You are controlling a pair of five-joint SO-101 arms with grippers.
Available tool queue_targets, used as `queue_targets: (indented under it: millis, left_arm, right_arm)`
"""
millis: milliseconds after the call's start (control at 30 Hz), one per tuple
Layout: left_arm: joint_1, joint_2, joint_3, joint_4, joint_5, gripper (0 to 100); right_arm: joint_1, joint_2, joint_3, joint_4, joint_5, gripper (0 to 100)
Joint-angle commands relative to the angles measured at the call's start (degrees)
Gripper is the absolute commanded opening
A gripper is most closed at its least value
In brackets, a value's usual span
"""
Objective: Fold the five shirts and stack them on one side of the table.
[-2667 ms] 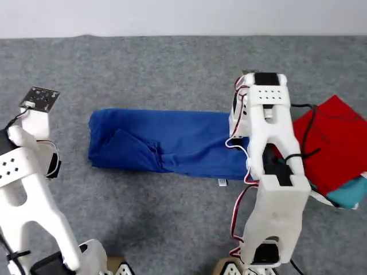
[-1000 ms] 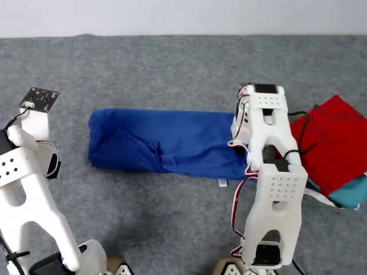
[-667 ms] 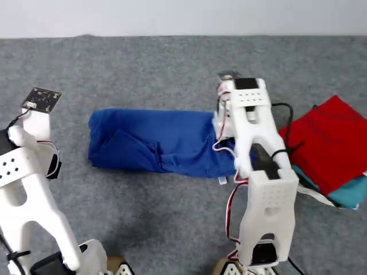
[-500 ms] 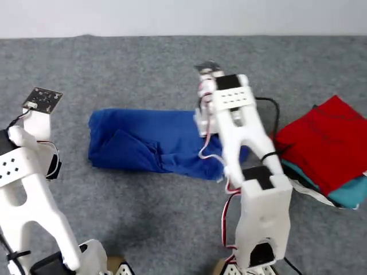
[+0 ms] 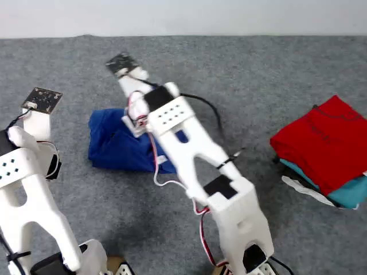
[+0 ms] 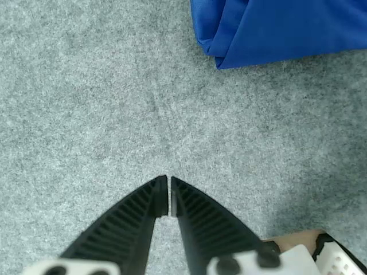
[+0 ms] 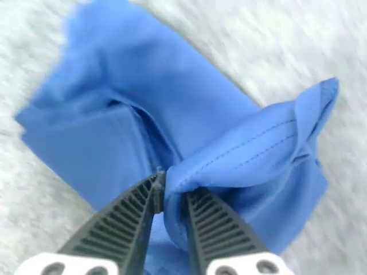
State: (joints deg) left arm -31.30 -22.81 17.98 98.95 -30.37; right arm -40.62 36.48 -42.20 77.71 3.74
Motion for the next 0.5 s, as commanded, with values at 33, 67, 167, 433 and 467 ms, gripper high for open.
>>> queue_targets:
  millis: [33, 67, 167, 433, 467]
  left_arm:
    - [-0.09, -1.85, -0.4, -0.62, -0.26, 2]
    - [-0.09, -1.85, -0.4, -0.62, -0.26, 2]
    - [-0.09, -1.85, -0.4, -0.62, -0.18, 2]
    - [-2.37, -1.85, -0.31, -0.62, -0.18, 2]
    - [-2.73, -1.85, -0.31, -0.62, -0.18, 2]
  right_arm:
    - [-3.3, 5.93, -12.48, -0.75, 2.2, 1.0]
    - [-3.74, 8.13, -14.95, -0.75, 2.73, 1.0]
    - [-4.44, 14.73, -22.68, -0.75, 3.34, 1.0]
    - [-8.04, 27.65, -39.21, -0.66, 4.84, 1.0]
    - [-8.48, 28.79, -40.44, -0.75, 4.84, 1.2]
